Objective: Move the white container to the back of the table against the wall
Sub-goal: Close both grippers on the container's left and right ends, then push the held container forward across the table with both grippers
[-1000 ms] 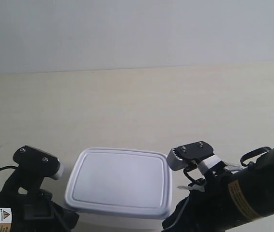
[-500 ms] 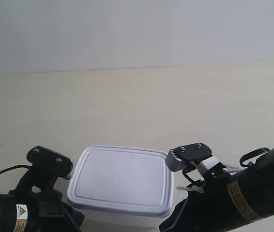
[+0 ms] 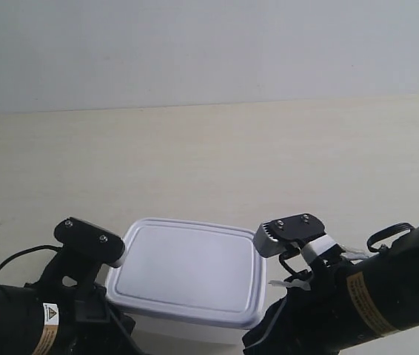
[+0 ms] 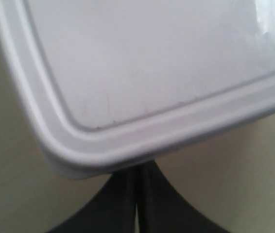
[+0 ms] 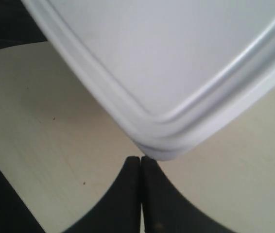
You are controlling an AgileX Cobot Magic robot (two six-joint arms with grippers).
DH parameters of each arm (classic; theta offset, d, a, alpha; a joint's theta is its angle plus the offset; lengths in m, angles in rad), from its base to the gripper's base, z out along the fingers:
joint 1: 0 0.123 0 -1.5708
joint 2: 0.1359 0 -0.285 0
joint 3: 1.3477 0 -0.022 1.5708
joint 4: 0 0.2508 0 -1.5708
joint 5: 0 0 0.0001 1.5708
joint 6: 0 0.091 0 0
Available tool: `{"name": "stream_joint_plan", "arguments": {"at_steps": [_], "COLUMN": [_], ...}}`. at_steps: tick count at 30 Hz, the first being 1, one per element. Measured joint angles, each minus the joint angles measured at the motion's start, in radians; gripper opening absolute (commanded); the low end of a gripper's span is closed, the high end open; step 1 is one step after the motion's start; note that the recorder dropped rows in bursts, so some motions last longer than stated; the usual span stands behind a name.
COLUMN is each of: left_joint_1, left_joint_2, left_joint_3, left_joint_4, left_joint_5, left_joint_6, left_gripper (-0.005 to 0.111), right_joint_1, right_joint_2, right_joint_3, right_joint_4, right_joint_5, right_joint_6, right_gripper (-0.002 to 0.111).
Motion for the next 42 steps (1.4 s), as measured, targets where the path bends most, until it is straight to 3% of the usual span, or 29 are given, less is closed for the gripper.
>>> {"name": "stream_joint_plan", "arguments": {"at_steps": [17,32,42], "left_joint_1": [0.000,0.000,-0.003], "left_joint_2": [0.011,0.081,0.081], "left_joint_3": [-0.042,-0.105,-0.109], "left_joint_4": [0.018,0.028,0.028], "left_joint_5": [0.021,0.159,0.010], "left_joint_6": [0.000,0.000,0.000], "left_gripper": [0.000,0.000,0.000], "right_joint_1": [0.000,0.000,0.000], "right_joint_2": [0.118,0.118,0.118], "right_joint_3": [-0.114,-0.161,-0.184], "right_joint_4": [-0.002,-0.006,-0.004], "right_joint_5": [0.024,0.167,0.173], "right_joint_6": [0.012,0.048,0.049], "right_gripper": [0.000,0.000,0.000]}}
